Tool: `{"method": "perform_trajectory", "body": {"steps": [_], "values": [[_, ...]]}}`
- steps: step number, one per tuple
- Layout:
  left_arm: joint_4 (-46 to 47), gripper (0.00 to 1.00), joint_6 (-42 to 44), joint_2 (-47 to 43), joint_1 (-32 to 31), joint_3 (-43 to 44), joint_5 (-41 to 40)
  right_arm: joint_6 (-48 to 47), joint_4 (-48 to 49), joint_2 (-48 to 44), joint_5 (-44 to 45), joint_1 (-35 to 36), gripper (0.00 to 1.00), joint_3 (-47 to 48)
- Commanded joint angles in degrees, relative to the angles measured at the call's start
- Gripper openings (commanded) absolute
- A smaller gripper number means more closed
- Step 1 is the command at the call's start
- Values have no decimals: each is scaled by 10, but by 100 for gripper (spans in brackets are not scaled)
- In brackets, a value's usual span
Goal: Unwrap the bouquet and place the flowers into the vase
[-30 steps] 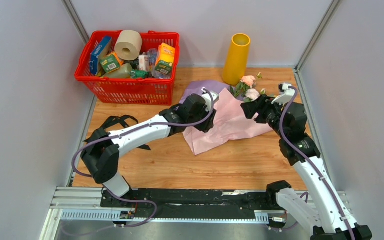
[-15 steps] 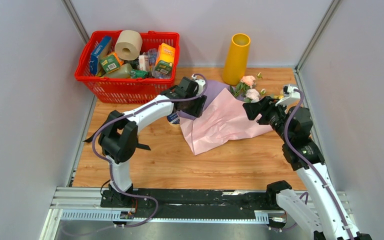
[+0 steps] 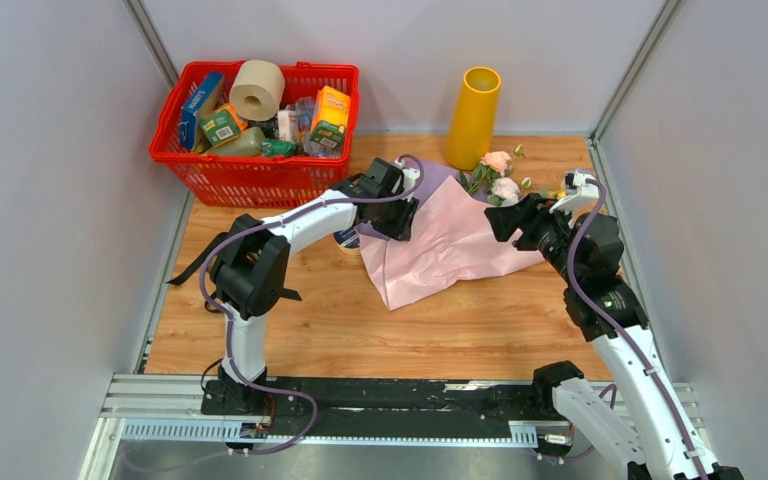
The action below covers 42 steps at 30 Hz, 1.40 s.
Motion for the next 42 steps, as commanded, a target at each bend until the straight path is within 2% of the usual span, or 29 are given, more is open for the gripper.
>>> {"method": "perform_trajectory", "body": {"steps": [1,2,4,8,9,14,23,32,42], "values": [[33,41,7,-9,-1,-9,30,7,9,-2,-9,-3,66,5],[34,32,6,-11,-1,-13,31,7,9,-3,-9,-2,66,6],[40,21,2,-24,-1,-20,37,7,9,-3,-9,-3,66,5],[67,1,-14,-63,-3,-48,62,13,9,-1,-9,-2,66,2],[72,0,-23,-70,-4,-56,72,15,9,1,-9,-3,66,1],[125,0,-47,-141,-33,-115,81,29,9,5,-10,-2,71,2],[220,0,-89,-191,-148,-183,80,51,4,5,5,-2,97,5],[314,0,-130,-169,-249,-259,53,64,-15,15,14,-2,97,9],[383,3,-143,-166,-293,-334,42,101,-35,45,-21,-2,93,3]]}}
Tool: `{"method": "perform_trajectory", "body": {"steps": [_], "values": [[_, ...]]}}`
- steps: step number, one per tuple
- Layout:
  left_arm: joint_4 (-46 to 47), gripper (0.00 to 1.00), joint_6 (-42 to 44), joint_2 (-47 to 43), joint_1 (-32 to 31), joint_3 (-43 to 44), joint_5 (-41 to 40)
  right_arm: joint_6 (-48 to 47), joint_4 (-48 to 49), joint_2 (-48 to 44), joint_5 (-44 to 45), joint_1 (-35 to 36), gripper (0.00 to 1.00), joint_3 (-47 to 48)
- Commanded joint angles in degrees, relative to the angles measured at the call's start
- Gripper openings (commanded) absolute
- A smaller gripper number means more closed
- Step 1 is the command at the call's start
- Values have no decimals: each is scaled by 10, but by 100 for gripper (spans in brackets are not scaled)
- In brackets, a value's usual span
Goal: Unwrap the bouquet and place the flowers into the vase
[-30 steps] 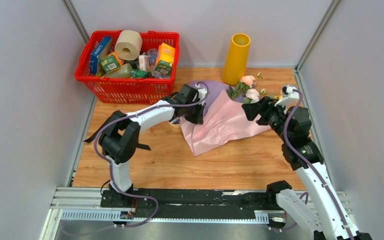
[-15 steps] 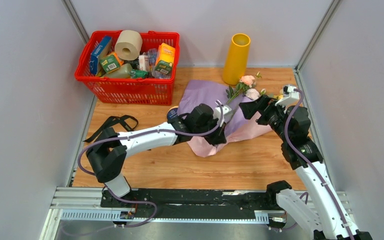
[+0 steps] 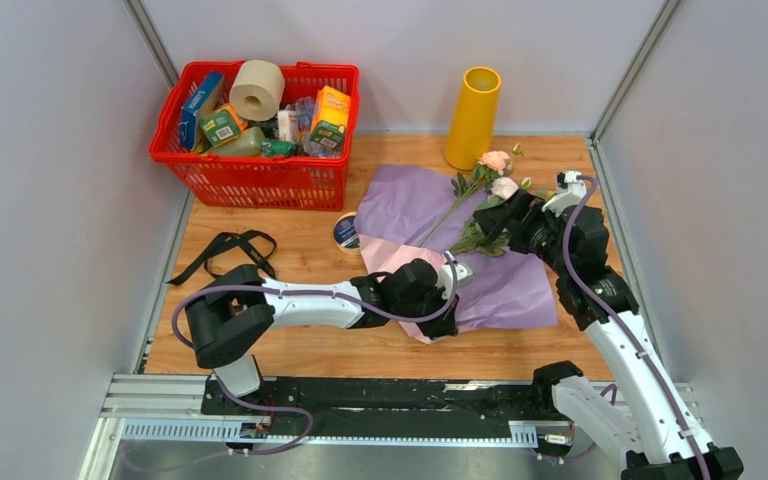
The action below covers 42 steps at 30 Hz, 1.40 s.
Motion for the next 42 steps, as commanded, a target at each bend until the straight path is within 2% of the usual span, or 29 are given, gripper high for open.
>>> {"method": "perform_trajectory", "body": {"steps": [1,8,9,13,18,22,28,31,37,42], "values": [[62,4,-16,0,-15,-25,-13,37,-12,8,-19,-3,92,-7],[71,21,-48,-13,-19,-56,-20,97,-38,17,19,-2,86,-98],[67,27,-48,-19,-19,-57,-32,106,-39,20,21,-2,85,-113],[11,36,-47,-52,-19,-48,-86,140,-39,34,39,-2,79,-166],[-57,43,-48,-101,-19,-24,-168,172,-36,47,72,-4,70,-224],[-126,44,-47,-132,-18,2,-227,189,-38,52,113,-3,71,-260],[-186,47,-56,-157,-1,31,-262,191,-48,46,154,-4,71,-268],[-216,47,-65,-169,9,34,-287,155,-46,38,125,-3,72,-237],[-283,47,-97,-190,64,27,-329,17,46,28,-51,-1,77,-166],[-317,47,-81,-230,95,15,-370,-28,115,87,-125,-2,80,-143]]}}
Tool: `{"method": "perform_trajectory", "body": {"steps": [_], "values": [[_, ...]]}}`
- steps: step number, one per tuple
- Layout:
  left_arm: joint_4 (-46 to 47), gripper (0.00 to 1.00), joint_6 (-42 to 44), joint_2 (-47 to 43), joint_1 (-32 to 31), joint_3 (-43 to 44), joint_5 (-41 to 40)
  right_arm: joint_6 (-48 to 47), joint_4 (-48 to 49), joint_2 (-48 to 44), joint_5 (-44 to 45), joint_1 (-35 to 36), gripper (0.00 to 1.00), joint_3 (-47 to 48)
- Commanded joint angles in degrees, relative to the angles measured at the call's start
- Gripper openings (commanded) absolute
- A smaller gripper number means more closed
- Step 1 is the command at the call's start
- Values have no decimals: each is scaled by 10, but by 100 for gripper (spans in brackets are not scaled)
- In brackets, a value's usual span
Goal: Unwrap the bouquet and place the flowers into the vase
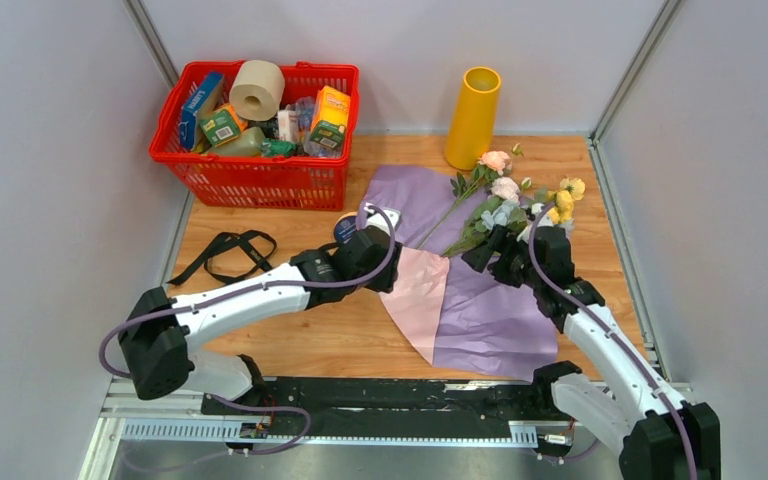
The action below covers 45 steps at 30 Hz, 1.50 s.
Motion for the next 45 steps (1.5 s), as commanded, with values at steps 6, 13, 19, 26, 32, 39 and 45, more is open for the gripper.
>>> {"method": "perform_trajectory", "body": {"steps": [6,13,19,26,32,39,45], "values": [[-122,67,51,-80,22,31,-132,-79,166,146,-162,12,80,22],[-150,70,92,-141,22,3,-172,-96,238,258,-170,44,77,25],[-193,71,102,-174,23,-6,-207,-114,251,285,-144,58,77,31],[-221,71,95,-196,39,-6,-191,-125,259,324,-131,64,75,36],[-214,71,95,-202,73,-30,-169,-119,273,340,-128,74,66,38],[-213,70,83,-191,174,-24,-49,-114,277,343,-127,85,43,49],[-203,71,80,-201,256,-36,51,-111,259,298,-126,123,6,55]]}}
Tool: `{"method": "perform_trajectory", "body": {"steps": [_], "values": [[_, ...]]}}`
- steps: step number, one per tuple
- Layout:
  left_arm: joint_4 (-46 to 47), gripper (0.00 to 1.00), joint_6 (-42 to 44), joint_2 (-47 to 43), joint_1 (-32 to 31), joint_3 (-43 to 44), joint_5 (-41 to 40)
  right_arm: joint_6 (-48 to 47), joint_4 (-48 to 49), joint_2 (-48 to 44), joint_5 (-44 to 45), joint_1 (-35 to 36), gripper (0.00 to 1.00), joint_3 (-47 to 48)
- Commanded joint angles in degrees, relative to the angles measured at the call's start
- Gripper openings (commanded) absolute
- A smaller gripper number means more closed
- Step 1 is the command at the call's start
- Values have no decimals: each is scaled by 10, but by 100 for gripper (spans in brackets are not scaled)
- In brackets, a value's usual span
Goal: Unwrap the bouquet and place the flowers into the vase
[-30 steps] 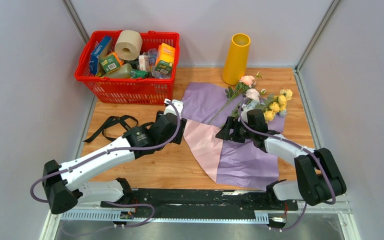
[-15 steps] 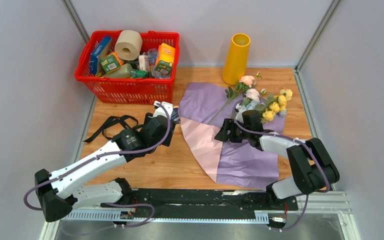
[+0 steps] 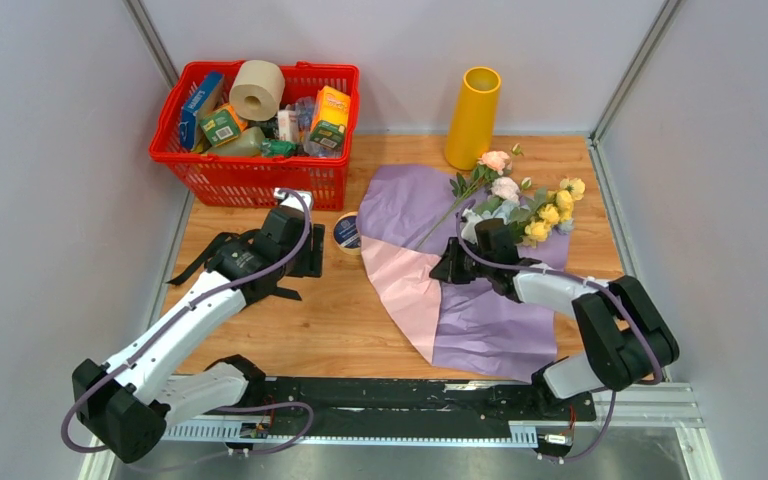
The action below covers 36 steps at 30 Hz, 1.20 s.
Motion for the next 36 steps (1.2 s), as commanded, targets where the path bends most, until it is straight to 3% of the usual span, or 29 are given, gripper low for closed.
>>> {"method": "perform_trajectory", "body": {"steps": [1,8,19,30,36], "values": [[8,71,-6,-10,35,-7,88,-1,7,-52,-4,36,1,27],[6,71,-21,-8,46,1,86,34,2,-93,21,144,6,45],[10,70,-24,5,53,23,108,80,18,-71,89,312,44,60],[102,70,-13,7,53,21,287,76,10,-43,59,364,65,78],[176,69,-16,34,52,9,442,77,-13,-86,61,364,72,109]]}}
